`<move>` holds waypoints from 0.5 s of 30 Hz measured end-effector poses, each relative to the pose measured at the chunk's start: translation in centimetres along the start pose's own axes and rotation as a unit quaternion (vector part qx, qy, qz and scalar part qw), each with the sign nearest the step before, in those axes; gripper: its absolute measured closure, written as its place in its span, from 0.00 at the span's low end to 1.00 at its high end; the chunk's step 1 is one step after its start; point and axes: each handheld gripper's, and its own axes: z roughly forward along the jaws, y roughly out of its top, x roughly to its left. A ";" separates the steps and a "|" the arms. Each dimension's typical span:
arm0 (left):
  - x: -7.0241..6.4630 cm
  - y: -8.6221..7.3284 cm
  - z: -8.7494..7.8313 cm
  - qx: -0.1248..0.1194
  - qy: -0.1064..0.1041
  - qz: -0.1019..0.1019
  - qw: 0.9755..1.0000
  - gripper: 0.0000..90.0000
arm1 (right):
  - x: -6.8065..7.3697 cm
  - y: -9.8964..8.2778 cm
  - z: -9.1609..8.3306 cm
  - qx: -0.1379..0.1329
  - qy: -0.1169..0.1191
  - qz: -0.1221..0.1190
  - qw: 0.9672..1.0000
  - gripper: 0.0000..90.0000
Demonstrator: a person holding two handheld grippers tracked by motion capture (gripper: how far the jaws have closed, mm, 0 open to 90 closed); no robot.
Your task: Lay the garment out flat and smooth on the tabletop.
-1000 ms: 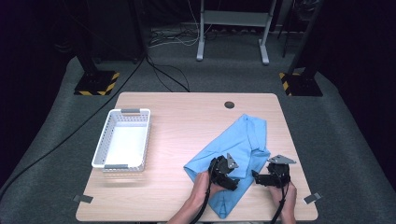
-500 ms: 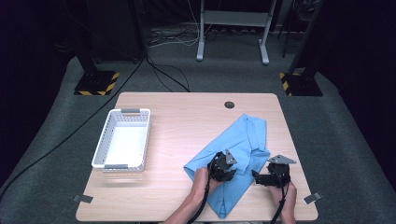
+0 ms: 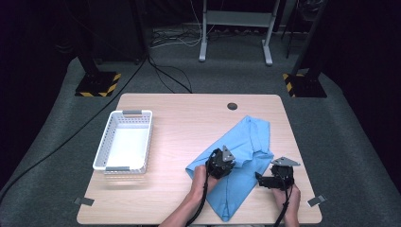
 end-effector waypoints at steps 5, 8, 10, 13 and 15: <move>1.0 0.5 -0.8 -0.016 0.011 -0.006 1.000 0.90 | 0.0 0.0 0.0 0.000 -0.001 0.000 1.000 0.07; 1.8 0.6 -1.1 -0.021 0.015 -0.010 1.000 0.91 | 0.0 0.0 0.0 0.000 -0.001 0.000 1.000 0.07; 2.3 0.8 -1.2 -0.023 0.016 -0.016 0.999 0.92 | 0.0 0.0 0.0 0.000 -0.001 0.001 1.000 0.07; 3.1 1.0 -1.6 -0.030 0.024 -0.020 0.999 0.93 | 0.0 0.0 0.0 0.000 -0.003 0.002 1.000 0.07; 3.7 1.2 -2.0 -0.035 0.029 -0.024 0.999 0.93 | 0.0 0.0 0.0 0.000 -0.003 0.002 1.000 0.07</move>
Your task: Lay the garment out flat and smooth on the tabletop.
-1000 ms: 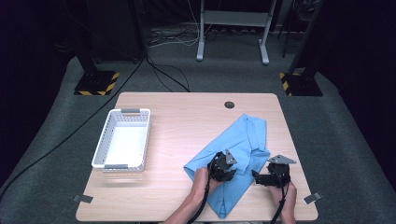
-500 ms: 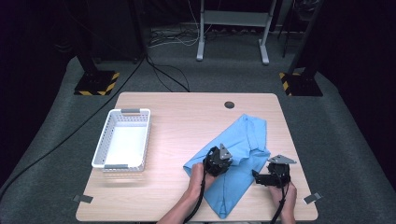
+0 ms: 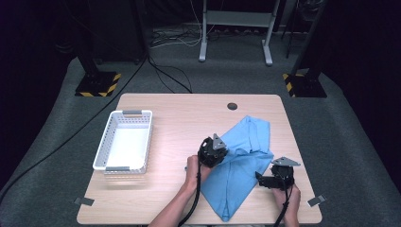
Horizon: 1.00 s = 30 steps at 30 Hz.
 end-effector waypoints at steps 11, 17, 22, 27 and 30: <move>3.2 1.1 -1.3 -0.011 0.041 -0.009 0.999 0.94 | 0.0 0.0 0.0 0.000 -0.002 0.002 1.000 0.07; 5.4 1.0 -1.8 -0.018 0.062 -0.032 0.997 0.94 | 0.0 0.0 0.0 0.000 -0.003 0.003 1.000 0.07; 7.3 0.5 -2.0 -0.023 0.081 -0.061 0.995 0.94 | 0.0 0.0 0.0 0.000 -0.004 0.003 1.000 0.07; 9.2 -0.1 -2.1 -0.019 0.100 -0.094 0.990 0.94 | 0.0 0.0 0.0 0.000 -0.005 0.003 1.000 0.07; 10.2 -0.4 -1.9 -0.014 0.115 -0.112 0.987 0.94 | 0.0 0.0 0.0 -0.001 -0.005 0.003 1.000 0.07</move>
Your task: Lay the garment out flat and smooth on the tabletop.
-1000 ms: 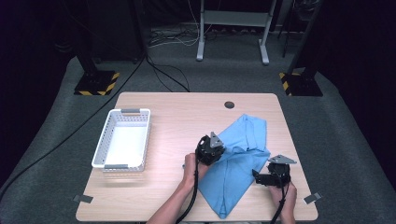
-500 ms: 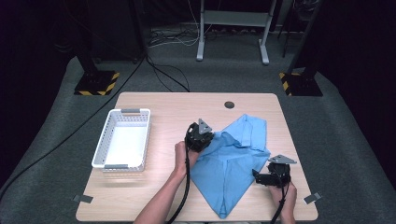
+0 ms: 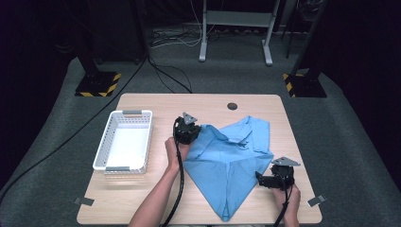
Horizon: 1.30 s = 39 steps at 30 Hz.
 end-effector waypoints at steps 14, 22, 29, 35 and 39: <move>3.3 -2.2 2.6 0.047 0.037 -0.049 0.997 0.92 | 0.0 0.0 0.0 0.000 0.000 0.000 1.000 0.07; 4.2 -3.0 3.5 0.064 0.046 -0.062 0.995 0.91 | 0.0 0.0 0.0 0.000 0.000 0.000 1.000 0.07; 4.8 -3.5 3.9 0.070 0.054 -0.070 0.994 0.90 | 0.0 0.0 0.0 0.000 0.000 0.000 1.000 0.07; 4.8 -3.5 3.9 0.071 0.057 -0.065 0.994 0.88 | 0.0 0.0 0.0 0.000 0.000 0.000 1.000 0.07; 4.7 -3.4 3.7 0.072 0.066 -0.055 0.994 0.77 | 0.0 0.0 0.0 0.000 0.000 0.000 1.000 0.07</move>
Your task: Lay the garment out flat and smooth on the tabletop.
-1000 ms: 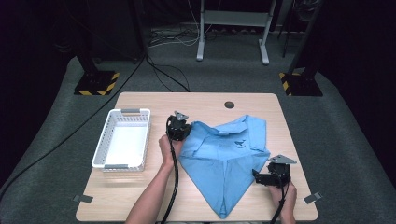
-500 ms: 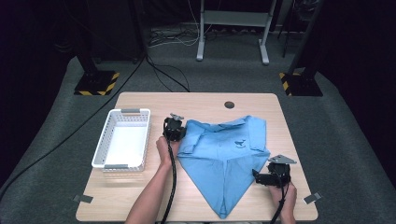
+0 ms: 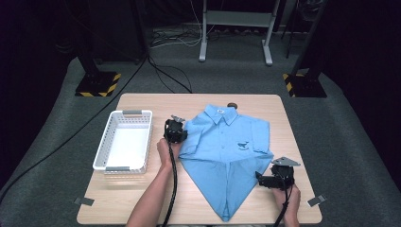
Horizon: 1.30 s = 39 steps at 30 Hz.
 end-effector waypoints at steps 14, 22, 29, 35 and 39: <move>-1.8 -0.1 -3.6 -0.005 -0.056 0.006 0.998 0.12 | 0.0 0.0 0.0 0.003 0.003 -0.003 1.000 0.05; -4.7 -3.3 -6.4 -0.009 -0.120 0.029 0.992 0.01 | 0.0 0.2 0.1 0.007 0.005 -0.005 1.000 0.00; -7.9 -5.4 -7.5 -0.015 -0.144 0.044 0.989 0.00 | 1.3 2.6 -0.2 -0.020 0.016 -0.012 1.000 0.00; -9.8 -7.2 -6.8 0.015 -0.146 0.050 0.988 0.01 | 2.1 3.9 1.9 0.003 0.028 -0.032 0.999 0.00; -10.5 -7.8 -6.6 0.015 -0.136 0.066 0.988 0.00 | 2.4 3.8 3.4 0.029 0.037 -0.042 0.998 0.00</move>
